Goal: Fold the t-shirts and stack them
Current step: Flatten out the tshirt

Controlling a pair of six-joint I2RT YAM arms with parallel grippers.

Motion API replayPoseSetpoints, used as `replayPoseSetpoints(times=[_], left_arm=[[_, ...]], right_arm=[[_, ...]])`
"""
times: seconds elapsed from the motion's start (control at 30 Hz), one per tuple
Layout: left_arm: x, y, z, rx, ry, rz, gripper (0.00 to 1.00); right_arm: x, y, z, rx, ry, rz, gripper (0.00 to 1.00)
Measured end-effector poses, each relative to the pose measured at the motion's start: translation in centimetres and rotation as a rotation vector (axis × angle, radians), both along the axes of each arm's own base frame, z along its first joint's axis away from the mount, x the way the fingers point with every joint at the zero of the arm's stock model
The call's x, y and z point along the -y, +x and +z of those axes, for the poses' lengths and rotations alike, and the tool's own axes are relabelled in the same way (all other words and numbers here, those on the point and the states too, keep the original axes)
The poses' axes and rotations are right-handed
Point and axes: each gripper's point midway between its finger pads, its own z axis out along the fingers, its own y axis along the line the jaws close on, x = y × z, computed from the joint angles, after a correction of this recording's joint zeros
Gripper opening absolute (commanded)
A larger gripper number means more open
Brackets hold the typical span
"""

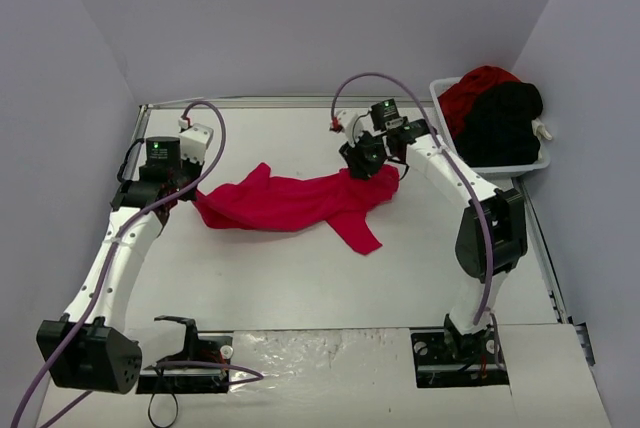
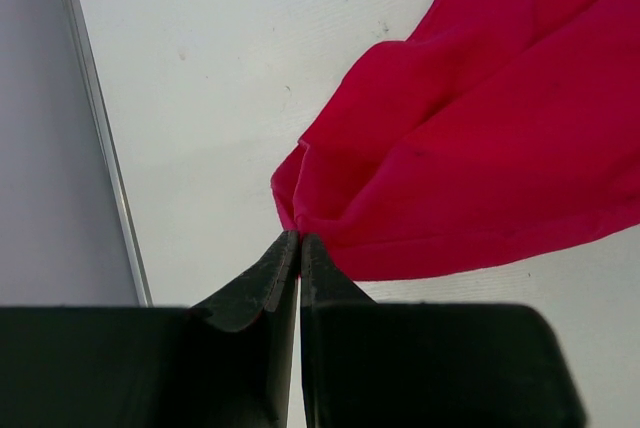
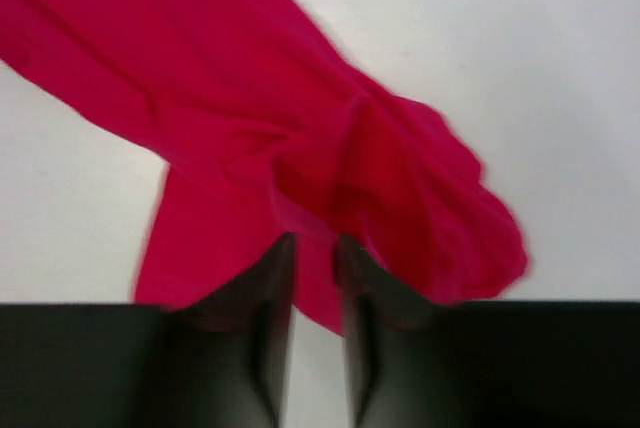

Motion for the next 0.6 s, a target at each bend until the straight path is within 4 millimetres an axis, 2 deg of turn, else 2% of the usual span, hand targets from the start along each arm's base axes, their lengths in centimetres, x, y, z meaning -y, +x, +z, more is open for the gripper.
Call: replayPoseSetpoints(times=[0.03,0.13,0.2,0.27,0.37,0.47,0.53,0.6], left_arm=[[0.0,0.0,0.0,0.003,0.000,0.000,0.02],[0.0,-0.2,0.2,0.011,-0.001,0.000,0.02],[0.0,-0.2,0.2,0.014,-0.001,0.000,0.02],[0.0,-0.2,0.2,0.013,-0.001,0.000,0.02],[0.0,-0.2,0.2,0.013,-0.002,0.000,0.02],[0.0,-0.2,0.1,0.012,-0.002,0.000,0.02],[0.0,-0.2,-0.1,0.011,-0.002,0.000,0.02],[0.0,-0.4,-0.4,0.006,-0.002,-0.001,0.02]], right_arm=[[-1.0,-0.8,-0.6,-0.023,-0.001,0.034,0.62],[-1.9,-2.9,-1.9,-0.062,-0.018,0.108,0.75],[-1.1,-3.0,-2.1,-0.067,-0.025,0.101,0.77],[0.8,-2.3,-1.8,-0.057,-0.025,0.060,0.78],[5.4,-0.3,-0.8,-0.024,-0.026,-0.047,0.77],[9.8,0.7,-0.8,-0.005,-0.045,-0.139,0.77],[11.2,0.4,-1.5,-0.019,-0.062,-0.161,0.74],[11.4,-0.2,-2.5,-0.041,-0.073,-0.154,0.72]])
